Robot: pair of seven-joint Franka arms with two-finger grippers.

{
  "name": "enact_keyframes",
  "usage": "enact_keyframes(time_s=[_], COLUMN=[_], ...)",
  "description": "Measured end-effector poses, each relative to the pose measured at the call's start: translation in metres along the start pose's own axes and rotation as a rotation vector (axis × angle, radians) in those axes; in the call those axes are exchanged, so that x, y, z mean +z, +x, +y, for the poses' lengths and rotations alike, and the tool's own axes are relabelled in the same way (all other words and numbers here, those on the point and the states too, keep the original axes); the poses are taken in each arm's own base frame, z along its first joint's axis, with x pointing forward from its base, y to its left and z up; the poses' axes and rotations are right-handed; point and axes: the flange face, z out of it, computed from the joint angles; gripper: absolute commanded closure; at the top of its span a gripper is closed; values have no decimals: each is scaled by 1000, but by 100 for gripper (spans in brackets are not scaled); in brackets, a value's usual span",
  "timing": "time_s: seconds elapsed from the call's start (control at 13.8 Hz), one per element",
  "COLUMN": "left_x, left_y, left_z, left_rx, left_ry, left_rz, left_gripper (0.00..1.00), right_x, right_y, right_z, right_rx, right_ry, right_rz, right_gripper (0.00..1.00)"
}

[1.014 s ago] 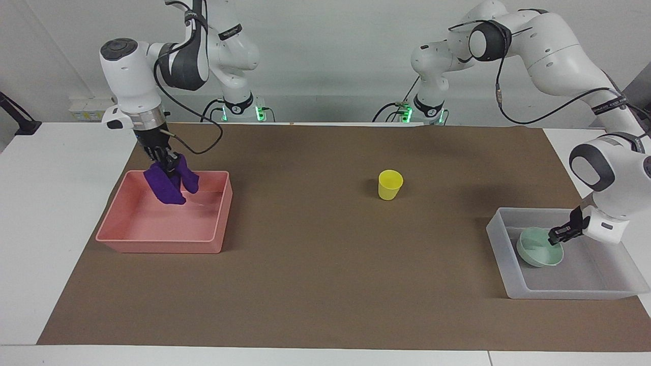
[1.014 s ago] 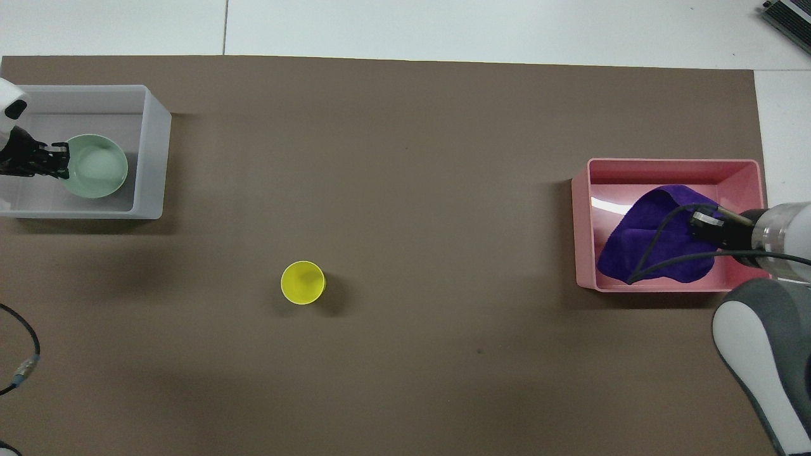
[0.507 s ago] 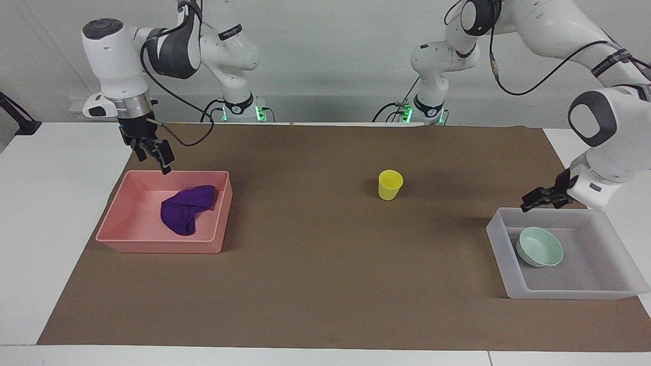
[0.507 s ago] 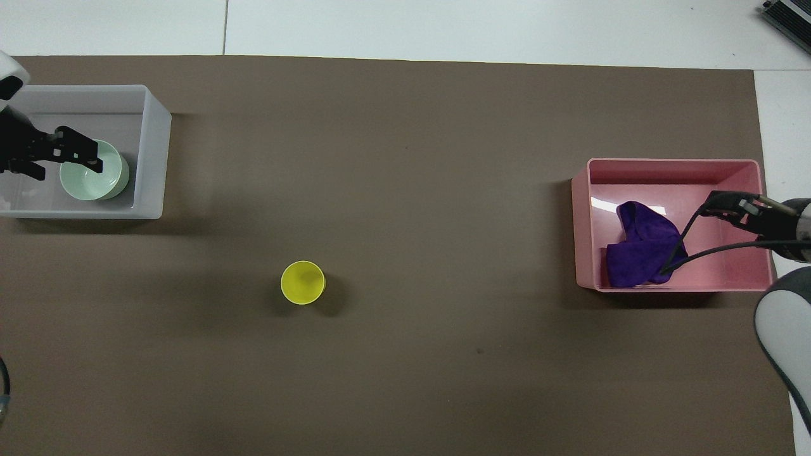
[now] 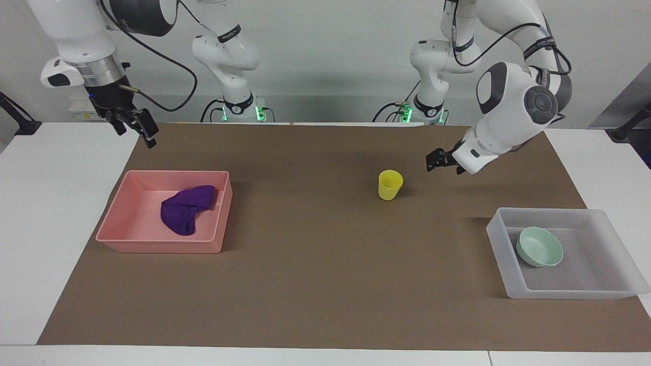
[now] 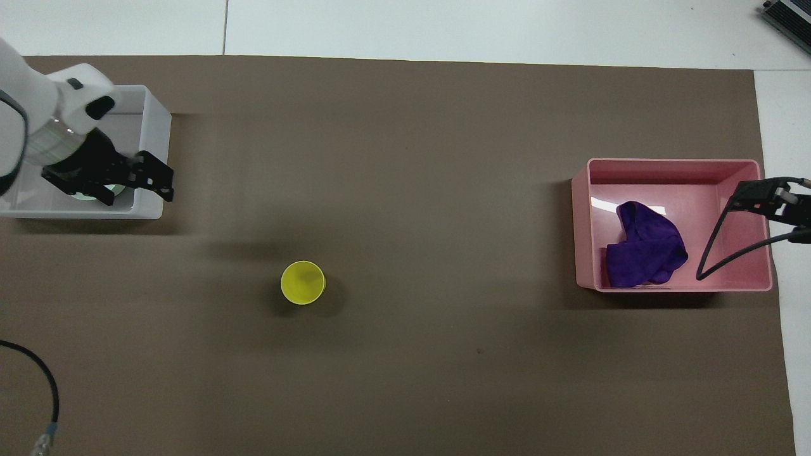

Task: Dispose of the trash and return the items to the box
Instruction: 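Release the green bowl and lift the left gripper out of the box, then reach the left gripper to the yellow cup and grasp it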

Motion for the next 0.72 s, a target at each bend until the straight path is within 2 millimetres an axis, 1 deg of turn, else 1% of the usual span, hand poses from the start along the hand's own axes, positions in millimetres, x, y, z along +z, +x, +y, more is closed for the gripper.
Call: enact_keyframes(time_s=[0.07, 0.14, 0.22, 0.36, 0.51, 0.58, 0.72], left_x=[18, 38, 56, 85, 105, 113, 128], left_y=[-10, -16, -19, -18, -11, -6, 3], left_z=[11, 21, 31, 41, 44, 44, 42], left_rx=[14, 27, 39, 48, 39, 34, 28], left_ry=[4, 10, 18, 29, 36, 39, 44], left_rz=[5, 7, 10, 26, 32, 33, 40], left_gripper=[14, 21, 22, 31, 57, 72, 100], right_x=[-1, 0, 2, 5, 9, 12, 16], right_y=[0, -1, -4, -17, -29, -32, -35], right_z=[-4, -9, -16, -38, -60, -65, -67], right_rx=[-8, -18, -32, -77, -121, -132, -141], right_ry=[0, -2, -6, -15, -20, -23, -26], right_rz=[-6, -15, -29, -60, -76, -82, -91], right_gripper=[0, 0, 0, 0, 0, 0, 0])
